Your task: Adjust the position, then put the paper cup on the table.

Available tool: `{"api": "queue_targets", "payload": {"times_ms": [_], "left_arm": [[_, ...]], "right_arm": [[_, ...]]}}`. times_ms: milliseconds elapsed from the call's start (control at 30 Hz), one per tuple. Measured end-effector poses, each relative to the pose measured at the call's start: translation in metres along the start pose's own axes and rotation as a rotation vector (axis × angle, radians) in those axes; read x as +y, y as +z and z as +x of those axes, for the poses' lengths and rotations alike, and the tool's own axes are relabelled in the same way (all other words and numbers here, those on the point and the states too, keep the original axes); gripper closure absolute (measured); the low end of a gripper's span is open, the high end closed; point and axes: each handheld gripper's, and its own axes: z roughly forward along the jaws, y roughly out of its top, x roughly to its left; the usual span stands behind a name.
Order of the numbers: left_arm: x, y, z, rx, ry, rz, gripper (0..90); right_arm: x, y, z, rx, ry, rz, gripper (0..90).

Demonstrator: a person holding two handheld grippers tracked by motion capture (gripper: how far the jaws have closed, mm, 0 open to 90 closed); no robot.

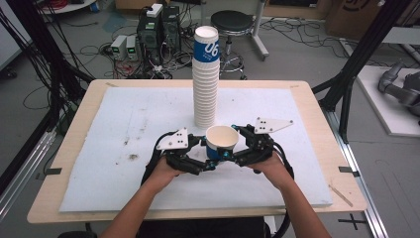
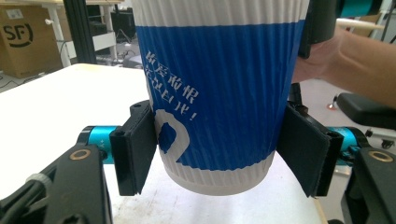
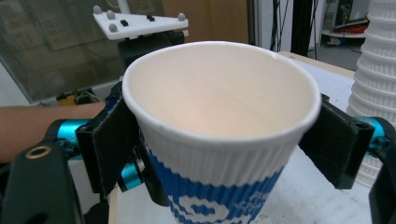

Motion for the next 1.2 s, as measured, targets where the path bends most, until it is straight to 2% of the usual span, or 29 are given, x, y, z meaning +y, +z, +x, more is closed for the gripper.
{"api": "queue_targets", "payload": {"times_ms": [100,233,267,333,367,467,600,800,967,1200], "left_arm": [[0.0,0.002,-0.001,-0.006,-0.007,-0.005,30.7],[-0.001,0.004,-0.002,0.011,-0.007,0.013,29.6],[-0.001,0.004,-0.002,0.026,-0.008,0.025,28.7],[-0.003,0.001,-0.001,0.061,-0.028,0.052,22.6],[-0.005,-0.002,0.001,0.075,-0.034,0.061,19.9],[-0.011,-0.018,0.005,0.129,-0.061,0.053,19.4],[-0.013,-0.041,0.011,0.202,-0.076,0.042,18.8],[-0.013,-0.073,0.019,0.289,-0.085,0.04,18.8],[-0.018,-0.091,0.024,0.343,-0.105,0.022,18.8],[-0.018,-0.101,0.026,0.37,-0.107,0.022,18.8]], "right_arm": [[0.0,0.0,0.0,0.018,-0.009,-0.008,22.6],[0.001,-0.001,0.001,0.009,-0.053,0.013,26.4],[0.001,-0.001,0.002,0.003,-0.067,0.018,26.5],[0.001,-0.001,0.002,-0.046,-0.103,0.03,26.5],[0.001,-0.002,0.002,-0.06,-0.103,0.039,26.5],[0.001,-0.006,-0.002,-0.102,-0.11,0.043,26.4],[0.001,-0.01,-0.007,-0.144,-0.103,0.038,26.1],[0.0,-0.011,-0.014,-0.166,-0.089,0.038,25.7],[-0.001,-0.012,-0.014,-0.18,-0.09,0.045,25.6],[-0.002,-0.013,-0.014,-0.194,-0.095,0.053,25.0]]}}
